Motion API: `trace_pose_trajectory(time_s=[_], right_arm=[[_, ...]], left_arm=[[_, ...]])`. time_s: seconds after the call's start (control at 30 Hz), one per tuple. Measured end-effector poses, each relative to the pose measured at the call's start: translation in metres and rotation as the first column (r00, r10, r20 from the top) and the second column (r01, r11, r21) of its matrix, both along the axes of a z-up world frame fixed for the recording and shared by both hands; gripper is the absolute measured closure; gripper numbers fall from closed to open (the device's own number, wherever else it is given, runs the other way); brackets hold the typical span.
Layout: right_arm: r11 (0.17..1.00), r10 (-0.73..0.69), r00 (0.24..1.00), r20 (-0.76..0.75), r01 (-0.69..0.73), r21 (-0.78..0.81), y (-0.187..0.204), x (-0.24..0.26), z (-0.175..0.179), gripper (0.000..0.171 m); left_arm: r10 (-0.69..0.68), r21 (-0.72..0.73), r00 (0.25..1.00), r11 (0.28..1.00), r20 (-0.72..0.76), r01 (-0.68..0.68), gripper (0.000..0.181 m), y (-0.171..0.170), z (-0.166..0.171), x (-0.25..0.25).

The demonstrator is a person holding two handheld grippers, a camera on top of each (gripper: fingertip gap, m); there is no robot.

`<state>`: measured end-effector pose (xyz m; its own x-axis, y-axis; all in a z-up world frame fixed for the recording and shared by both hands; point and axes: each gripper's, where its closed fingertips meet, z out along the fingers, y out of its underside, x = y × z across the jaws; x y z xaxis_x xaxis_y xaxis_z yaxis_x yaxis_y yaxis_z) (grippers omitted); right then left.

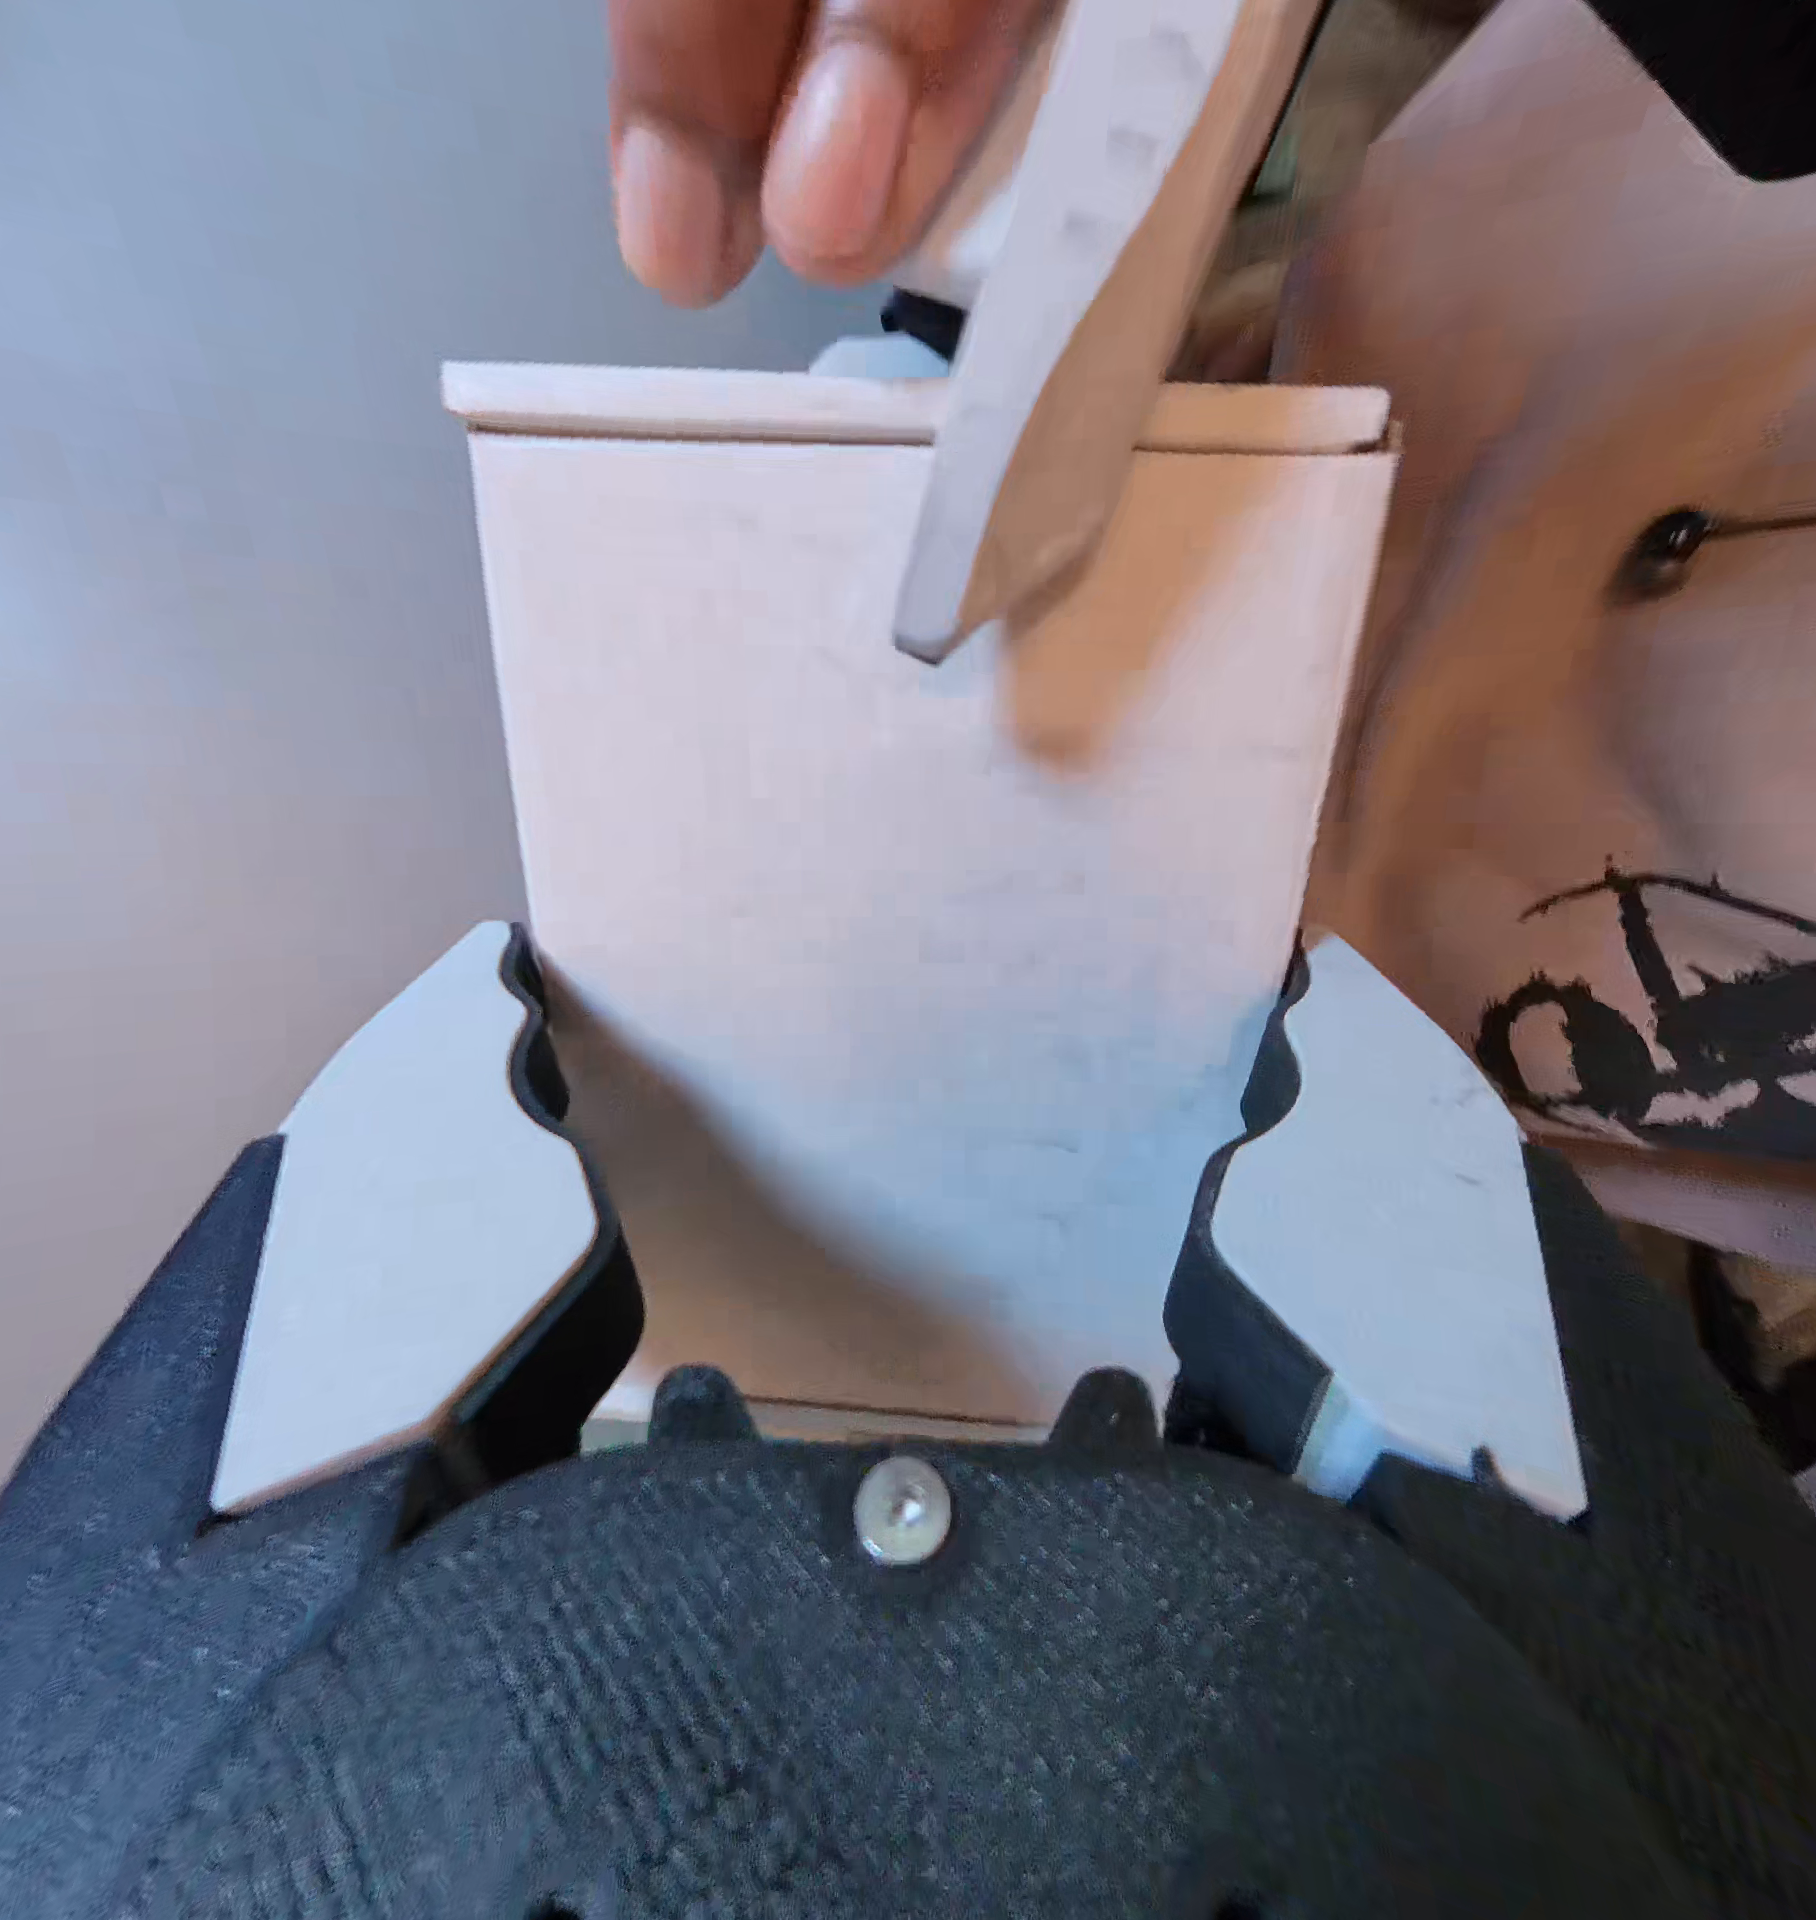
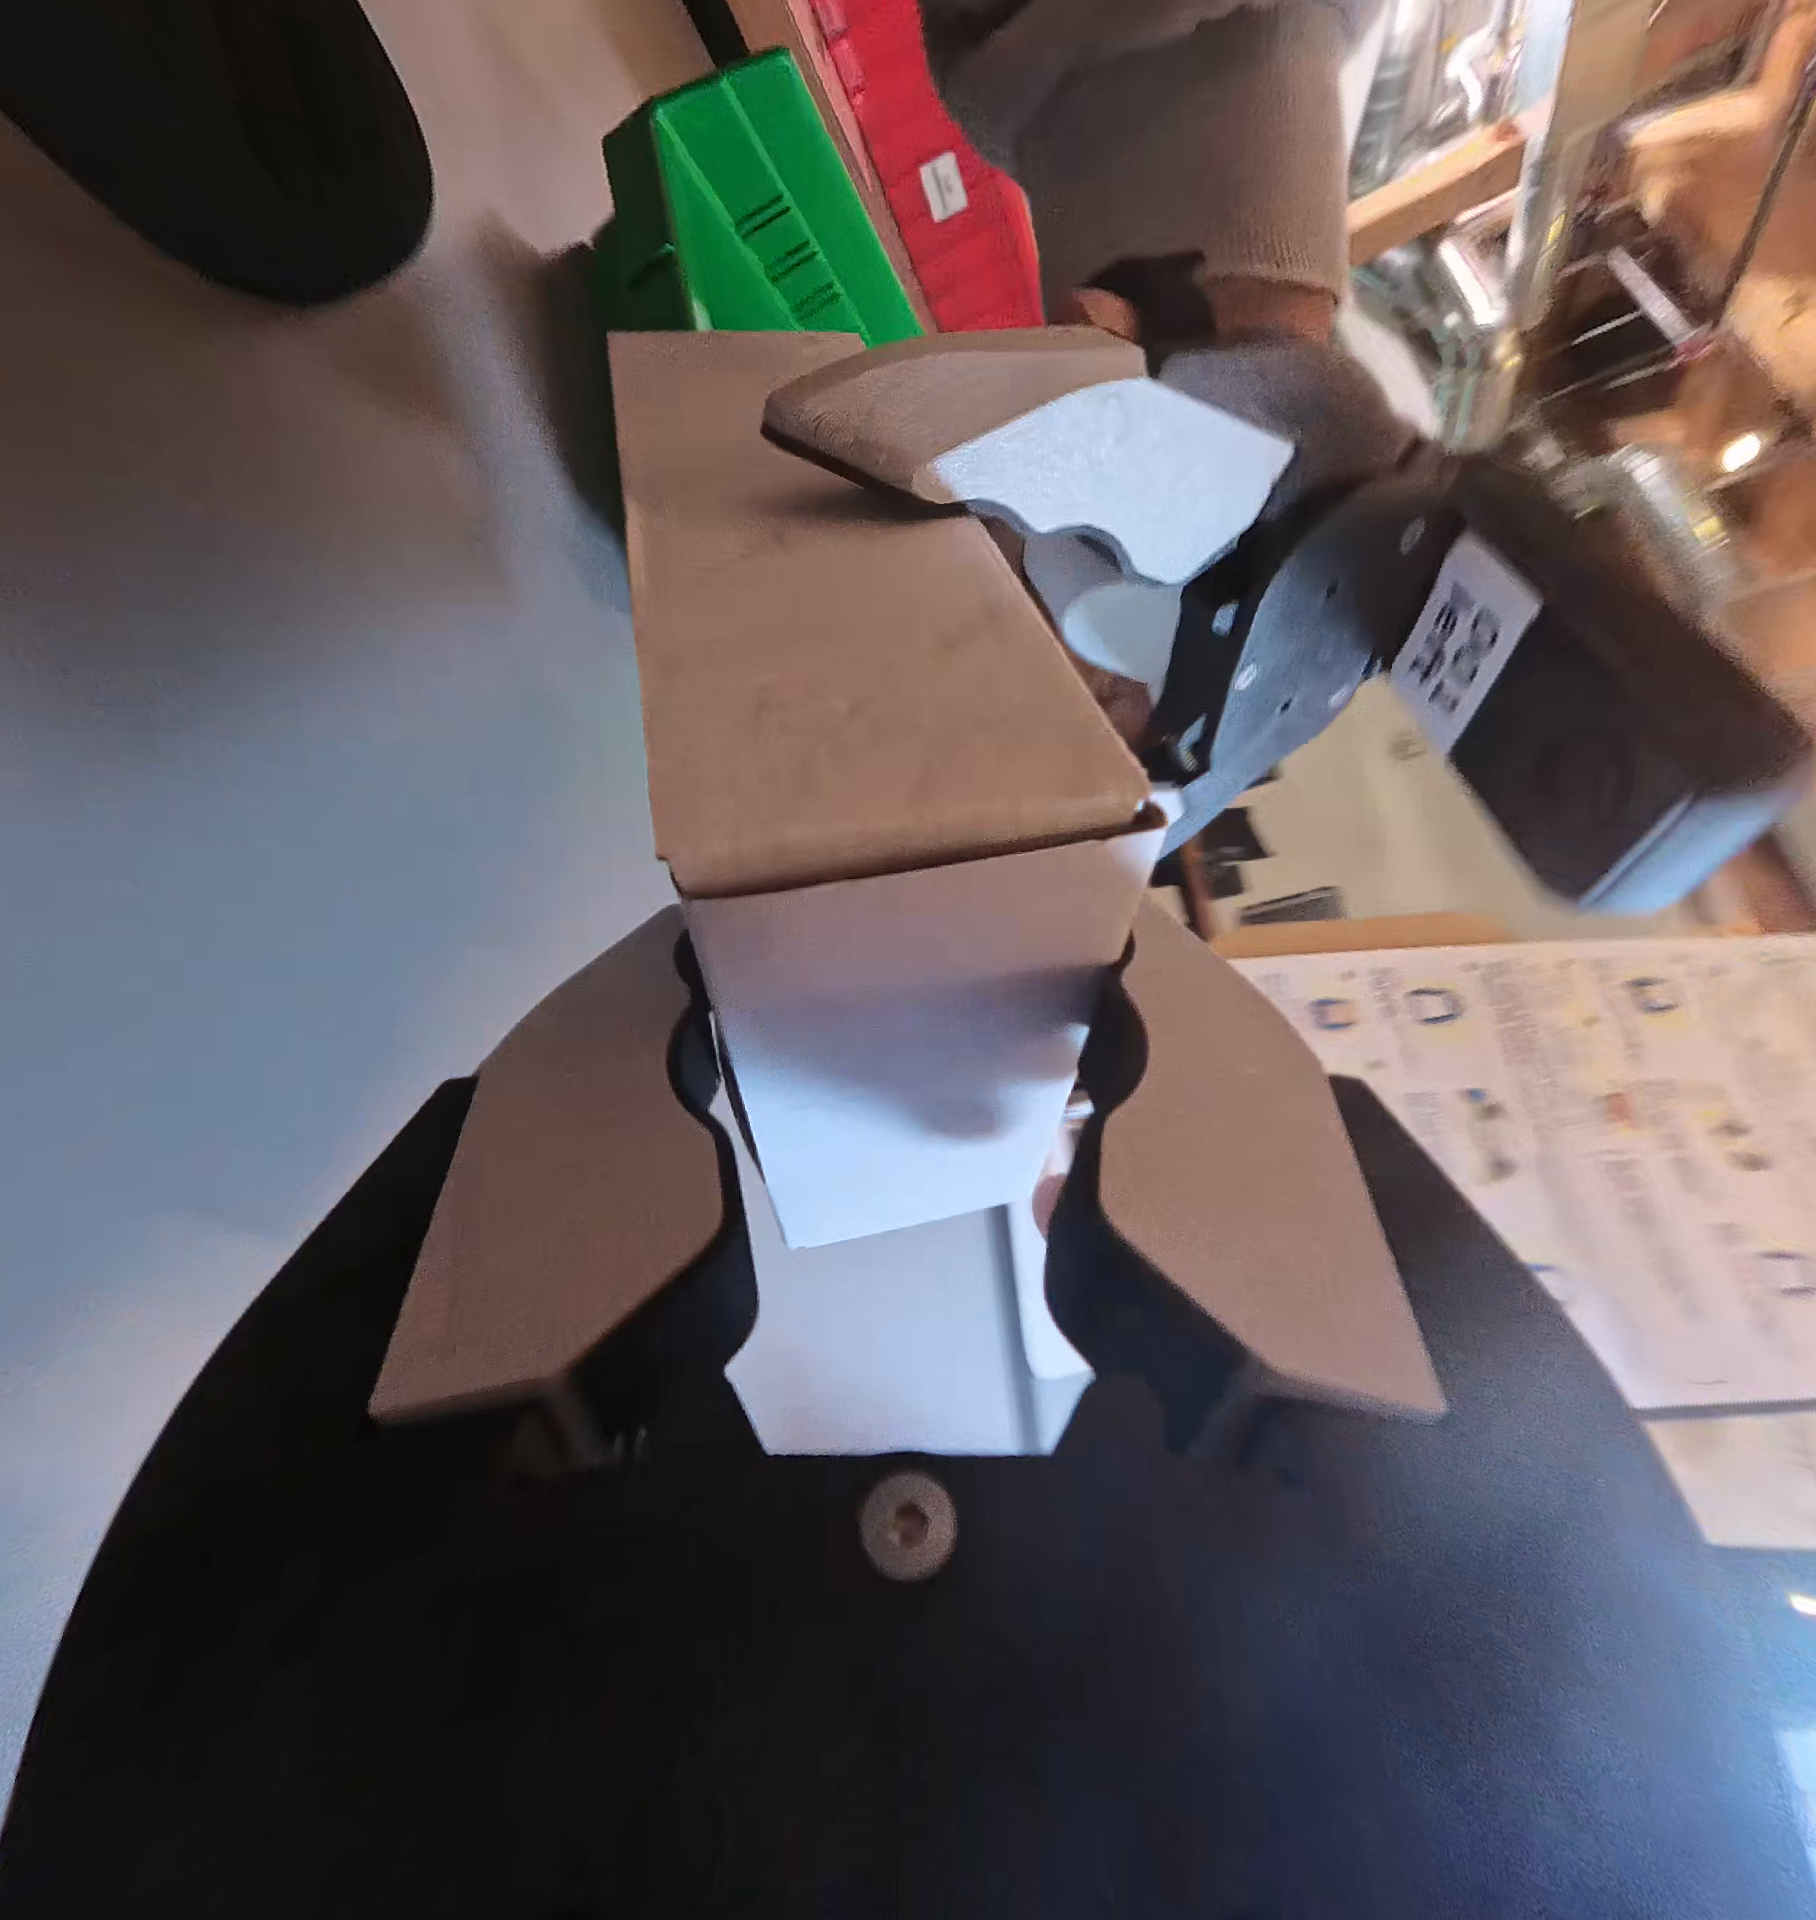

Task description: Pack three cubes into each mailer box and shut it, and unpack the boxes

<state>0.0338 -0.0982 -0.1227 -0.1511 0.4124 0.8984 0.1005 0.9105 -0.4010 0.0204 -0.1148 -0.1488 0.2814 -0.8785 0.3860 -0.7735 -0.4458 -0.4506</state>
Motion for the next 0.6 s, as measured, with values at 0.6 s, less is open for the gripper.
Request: trace_pose_trajectory(time_s=[0.6], right_arm=[[0.482,0.202,0.93,0.307,0.179,-0.858,0.048,0.048,-0.073,0.102]], left_arm=[[0.364,0.396,0.787,0.712,0.497,-0.579,0.094,0.03,-0.043,0.018]])
